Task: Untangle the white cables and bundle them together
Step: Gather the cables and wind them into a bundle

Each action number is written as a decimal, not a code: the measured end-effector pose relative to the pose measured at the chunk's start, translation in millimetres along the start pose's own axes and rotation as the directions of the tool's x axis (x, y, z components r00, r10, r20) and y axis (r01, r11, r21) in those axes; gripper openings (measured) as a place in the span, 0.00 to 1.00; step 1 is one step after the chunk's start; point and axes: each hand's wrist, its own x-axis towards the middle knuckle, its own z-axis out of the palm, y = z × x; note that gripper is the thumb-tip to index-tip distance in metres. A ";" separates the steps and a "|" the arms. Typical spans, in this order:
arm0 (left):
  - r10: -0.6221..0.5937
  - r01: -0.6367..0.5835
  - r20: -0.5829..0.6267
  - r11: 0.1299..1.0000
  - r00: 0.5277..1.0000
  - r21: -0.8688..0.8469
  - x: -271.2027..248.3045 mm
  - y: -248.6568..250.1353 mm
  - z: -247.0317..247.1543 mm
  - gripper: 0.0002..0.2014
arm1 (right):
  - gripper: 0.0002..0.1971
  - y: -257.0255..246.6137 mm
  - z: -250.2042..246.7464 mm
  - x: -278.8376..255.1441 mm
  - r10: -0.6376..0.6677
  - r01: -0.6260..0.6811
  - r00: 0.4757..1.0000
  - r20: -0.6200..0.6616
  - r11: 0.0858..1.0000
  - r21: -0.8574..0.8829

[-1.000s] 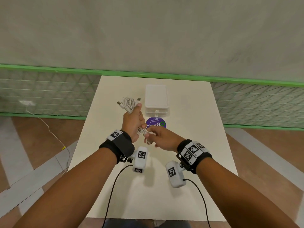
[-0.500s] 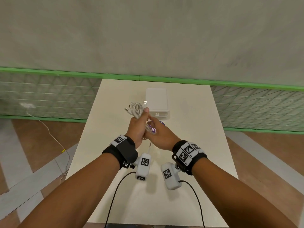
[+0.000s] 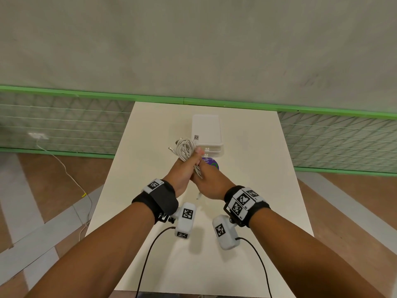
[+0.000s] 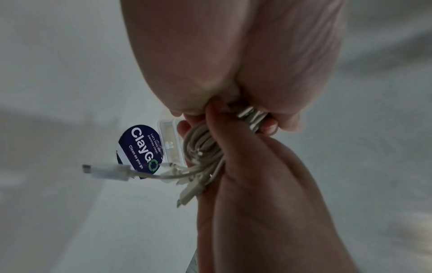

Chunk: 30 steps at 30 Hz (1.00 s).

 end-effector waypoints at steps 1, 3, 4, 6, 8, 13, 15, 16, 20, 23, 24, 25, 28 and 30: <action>0.005 -0.005 0.013 1.000 1.000 -0.002 1.3 -0.5 -0.8 0.25 | 0.17 0.4 -0.3 -0.8 -0.011 0.011 1.000 0.001 0.999 -0.037; 0.010 -0.010 0.008 1.000 1.000 0.012 3.7 2.1 -2.2 0.19 | 0.15 1.0 -2.3 -2.7 -0.005 0.007 1.000 0.017 0.995 -0.096; 0.016 -0.016 -0.005 1.000 1.000 0.019 6.1 3.5 -3.6 0.17 | 0.14 -0.3 -3.0 -3.4 0.007 -0.004 1.000 0.027 0.994 -0.105; 0.018 -0.018 -0.014 1.000 1.000 0.003 11.8 5.6 -7.7 0.13 | 0.15 -4.9 -4.2 -2.8 0.027 -0.023 0.999 0.044 0.995 -0.097; -0.020 0.021 0.023 0.997 1.000 -0.072 15.8 9.1 -8.6 0.12 | 0.17 -10.0 -6.1 0.0 0.027 -0.023 0.999 0.028 0.991 -0.130; -0.116 0.165 0.131 0.867 0.985 -0.470 25.5 16.8 -5.8 0.16 | 0.17 -9.3 -12.1 3.2 -0.043 0.037 0.999 -0.024 0.975 -0.218; -0.136 0.173 0.111 0.865 0.984 -0.470 26.2 15.2 -5.7 0.17 | 0.23 -9.3 -14.0 0.2 -0.049 0.037 0.998 -0.049 0.976 -0.216; -0.153 0.181 0.099 0.878 0.983 -0.442 26.7 14.4 -5.5 0.18 | 0.27 -9.6 -13.5 -1.8 -0.045 0.032 0.997 -0.058 0.979 -0.203; -0.199 0.192 0.011 0.928 0.980 -0.319 28.8 12.7 1.5 0.22 | 0.19 -13.5 -10.2 -6.0 -0.003 -0.002 0.997 -0.083 0.998 -0.063; -0.183 0.179 0.012 0.941 0.983 -0.288 35.1 7.3 4.9 0.22 | 0.16 -9.6 -8.2 -2.9 0.013 -0.019 0.996 -0.092 0.998 -0.064; -0.175 0.184 0.059 0.945 0.983 -0.272 36.1 5.8 4.6 0.23 | 0.17 -6.4 -8.3 -2.7 0.011 -0.020 0.996 -0.090 0.996 -0.091; -0.166 0.191 0.117 0.948 0.979 -0.256 36.9 4.3 3.8 0.21 | 0.17 -1.7 -9.1 -3.4 0.022 -0.032 0.996 -0.086 0.992 -0.121; -0.142 0.193 0.259 0.964 0.956 -0.184 42.3 -5.7 2.2 0.15 | 0.20 15.2 -13.3 -7.7 0.077 -0.092 0.992 -0.104 0.985 -0.148; -0.159 0.215 0.340 0.967 0.927 -0.134 48.3 -17.7 2.1 0.14 | 0.23 26.4 -17.8 -11.9 0.107 -0.124 0.987 -0.124 0.982 -0.143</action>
